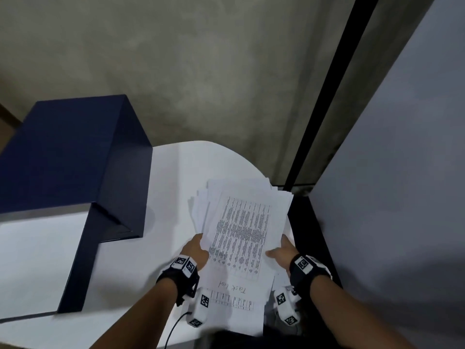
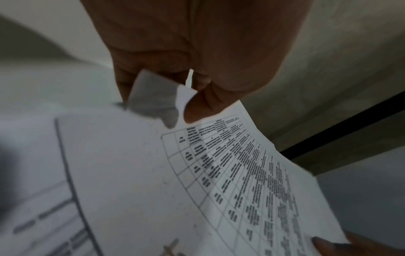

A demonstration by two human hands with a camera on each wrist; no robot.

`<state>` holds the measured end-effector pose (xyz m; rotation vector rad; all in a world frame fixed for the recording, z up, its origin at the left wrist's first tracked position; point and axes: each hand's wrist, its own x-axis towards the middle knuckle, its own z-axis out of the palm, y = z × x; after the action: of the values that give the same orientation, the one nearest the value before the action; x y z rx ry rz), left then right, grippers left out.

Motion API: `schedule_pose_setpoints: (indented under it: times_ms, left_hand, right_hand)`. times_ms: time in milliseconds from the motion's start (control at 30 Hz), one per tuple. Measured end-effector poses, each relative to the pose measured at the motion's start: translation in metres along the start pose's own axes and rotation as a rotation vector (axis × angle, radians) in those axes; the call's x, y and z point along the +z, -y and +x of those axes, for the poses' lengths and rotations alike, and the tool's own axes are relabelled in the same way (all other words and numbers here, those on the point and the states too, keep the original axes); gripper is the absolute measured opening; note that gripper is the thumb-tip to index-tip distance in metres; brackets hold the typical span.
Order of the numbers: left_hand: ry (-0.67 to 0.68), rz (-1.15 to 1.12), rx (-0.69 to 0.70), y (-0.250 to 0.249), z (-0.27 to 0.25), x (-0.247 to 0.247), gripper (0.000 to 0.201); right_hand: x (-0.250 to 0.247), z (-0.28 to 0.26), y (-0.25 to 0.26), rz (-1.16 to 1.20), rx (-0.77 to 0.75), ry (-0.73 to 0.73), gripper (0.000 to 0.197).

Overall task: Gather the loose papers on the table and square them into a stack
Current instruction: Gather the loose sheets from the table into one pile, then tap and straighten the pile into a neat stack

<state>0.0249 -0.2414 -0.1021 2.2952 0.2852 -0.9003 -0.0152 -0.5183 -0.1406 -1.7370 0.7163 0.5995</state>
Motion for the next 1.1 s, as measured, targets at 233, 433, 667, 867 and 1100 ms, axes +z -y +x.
schedule_pose_setpoints:
  times_ms: [233,433,667,867,1100]
  left_hand:
    - [-0.086,-0.15,-0.05,0.012,0.003,-0.035,0.071]
    - [0.002,-0.666,0.19,-0.021,-0.006,-0.09,0.097]
    - [-0.361,-0.758,0.422,-0.067,-0.045,-0.118,0.028]
    - [-0.412,-0.797,0.28,-0.062,-0.052,-0.102,0.024]
    - [-0.477,-0.913,0.304,-0.059,-0.056,-0.111,0.035]
  right_hand:
    - [-0.018,-0.029,0.051,-0.105,-0.305,0.004,0.044]
    - [-0.042,-0.063,0.116,0.04,-0.501,0.089,0.042]
    - [-0.023,-0.075,0.15,0.038,-0.599,-0.064,0.04]
    - [0.004,-0.078,0.144,0.195,-0.519,-0.21,0.028]
    - [0.004,-0.078,0.152,0.277,-0.585,-0.228,0.032]
